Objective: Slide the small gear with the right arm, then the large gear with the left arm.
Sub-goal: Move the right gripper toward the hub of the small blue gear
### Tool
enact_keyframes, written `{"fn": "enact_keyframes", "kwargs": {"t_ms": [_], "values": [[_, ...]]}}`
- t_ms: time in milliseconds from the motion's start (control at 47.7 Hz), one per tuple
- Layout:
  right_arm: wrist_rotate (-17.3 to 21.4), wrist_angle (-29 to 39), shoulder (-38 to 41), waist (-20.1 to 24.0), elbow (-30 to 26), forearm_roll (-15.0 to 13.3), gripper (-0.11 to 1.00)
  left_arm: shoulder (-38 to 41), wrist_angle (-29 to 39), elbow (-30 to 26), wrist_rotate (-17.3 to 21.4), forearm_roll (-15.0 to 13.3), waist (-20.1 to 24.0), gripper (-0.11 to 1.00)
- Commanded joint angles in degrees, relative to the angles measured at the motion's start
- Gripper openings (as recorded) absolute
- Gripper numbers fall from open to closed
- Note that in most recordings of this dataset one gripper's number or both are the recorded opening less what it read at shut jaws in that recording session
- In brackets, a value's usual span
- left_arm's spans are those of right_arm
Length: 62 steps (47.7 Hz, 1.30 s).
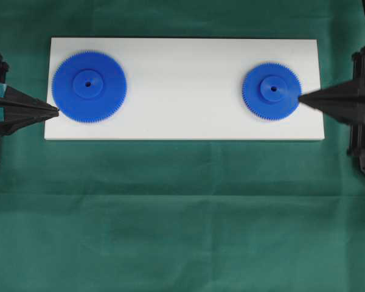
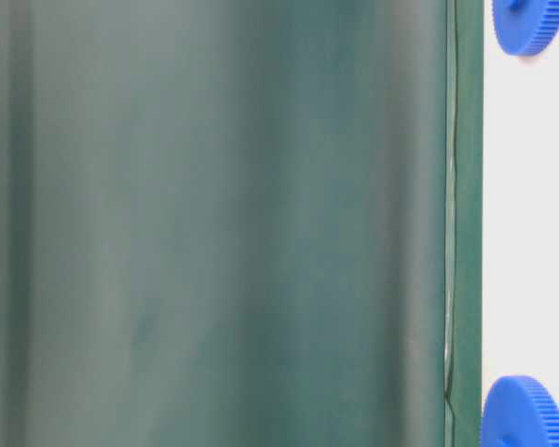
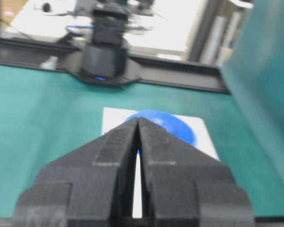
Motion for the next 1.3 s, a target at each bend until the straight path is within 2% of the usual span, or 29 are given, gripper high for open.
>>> {"fn": "enact_keyframes", "kwargs": {"t_ms": [0, 168, 356, 587, 839, 1090, 1279], "values": [[0.18, -0.44, 0.18, -3.25, -0.26, -0.09, 0.50, 0.35, -0.62, -0.62, -0.18, -0.09, 1.41, 0.00], [1.05, -0.35, 0.18, -7.38, 0.35, 0.00, 0.50, 0.26, -0.62, -0.62, -0.18, -0.09, 3.78, 0.00], [1.67, 1.93, 0.26, -8.26, 0.09, 0.00, 0.50, 0.53, -0.35, -0.62, -0.18, -0.09, 4.48, 0.00], [3.69, 14.68, 0.44, -9.76, -2.29, 0.09, 0.50, 0.97, -0.26, -0.62, -0.18, -0.09, 4.48, 0.00], [4.31, 28.65, 3.34, -16.96, -3.52, -0.09, 0.50, 0.97, -0.26, -0.70, -0.44, -0.09, 4.48, 0.00], [4.31, 28.65, 6.06, -17.49, -4.13, -0.62, 0.50, 0.97, -0.18, -0.70, -0.53, -0.09, 4.48, 0.00], [4.31, 26.10, 8.88, -17.49, -4.22, -0.62, 0.50, 0.97, -0.26, -0.62, -0.53, -0.09, 4.48, 0.00]]}}
